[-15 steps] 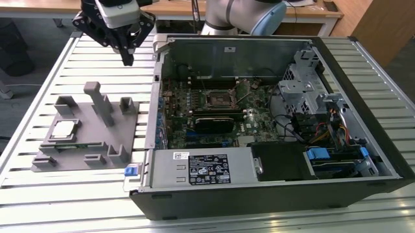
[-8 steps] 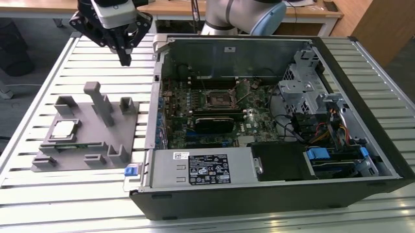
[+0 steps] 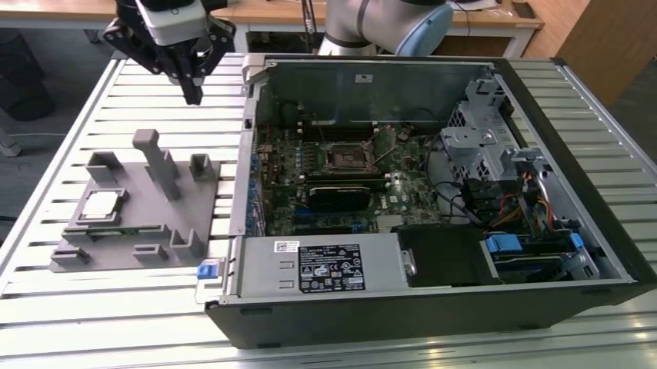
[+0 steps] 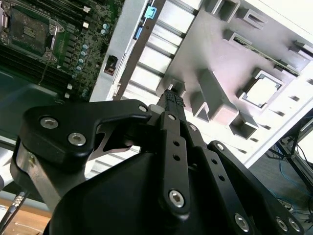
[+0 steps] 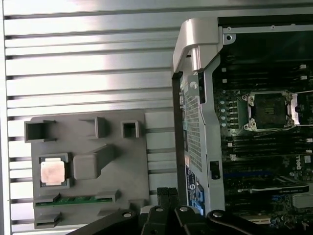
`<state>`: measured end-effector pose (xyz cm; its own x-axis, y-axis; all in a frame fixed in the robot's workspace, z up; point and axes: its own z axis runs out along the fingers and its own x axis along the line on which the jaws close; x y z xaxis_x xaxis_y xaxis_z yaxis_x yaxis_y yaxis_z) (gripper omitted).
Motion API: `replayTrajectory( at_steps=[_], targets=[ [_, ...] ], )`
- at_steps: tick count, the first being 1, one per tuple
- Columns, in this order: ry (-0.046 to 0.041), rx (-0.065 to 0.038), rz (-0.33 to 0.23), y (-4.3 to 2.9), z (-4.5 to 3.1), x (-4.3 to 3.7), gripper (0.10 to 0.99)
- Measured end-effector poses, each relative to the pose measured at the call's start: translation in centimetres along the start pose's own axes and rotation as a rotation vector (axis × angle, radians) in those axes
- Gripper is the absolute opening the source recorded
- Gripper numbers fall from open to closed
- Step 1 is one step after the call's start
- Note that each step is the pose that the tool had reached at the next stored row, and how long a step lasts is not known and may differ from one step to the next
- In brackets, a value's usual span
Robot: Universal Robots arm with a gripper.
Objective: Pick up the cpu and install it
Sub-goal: 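Reach for the cpu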
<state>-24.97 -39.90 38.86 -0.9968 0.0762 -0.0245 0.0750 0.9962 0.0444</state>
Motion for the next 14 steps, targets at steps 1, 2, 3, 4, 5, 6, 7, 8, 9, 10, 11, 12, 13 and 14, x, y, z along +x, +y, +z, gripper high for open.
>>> replayTrajectory(
  at_steps=[1,2,3,4,5,6,7,8,9,10,11,12,13,14],
  targets=[
    [0.0001,0.0,0.0,0.0,0.0,0.06,0.122],
    [0.0001,0.0,0.0,-0.01,0.0,0.14,0.122],
    [0.0001,0.0,0.0,-0.01,0.0,0.21,0.122],
    [0.0001,0.0,0.0,-0.02,0.0,0.29,0.122],
    [0.0001,0.0,0.0,-0.03,0.0,0.36,0.122],
    [0.0001,0.0,0.0,-0.03,0.0,0.45,0.122],
    [0.0,0.0,0.0,-0.04,0.01,0.54,0.122],
    [0.0001,0.0,0.0,-0.05,0.0,0.63,0.122],
    [0.0001,0.0,0.0,-0.06,0.0,0.74,0.122],
    [0.0,0.0,0.0,-0.07,0.0,0.85,0.122],
    [0.0,0.0,0.0,-0.08,0.01,1.0,0.122],
    [0.0,0.0,0.0,-0.09,0.0,1.15,0.122],
    [0.0001,0.0,0.0,-0.1,0.0,1.31,0.122],
    [0.0,0.0,0.0,-0.11,0.0,1.47,0.122]
  ],
)
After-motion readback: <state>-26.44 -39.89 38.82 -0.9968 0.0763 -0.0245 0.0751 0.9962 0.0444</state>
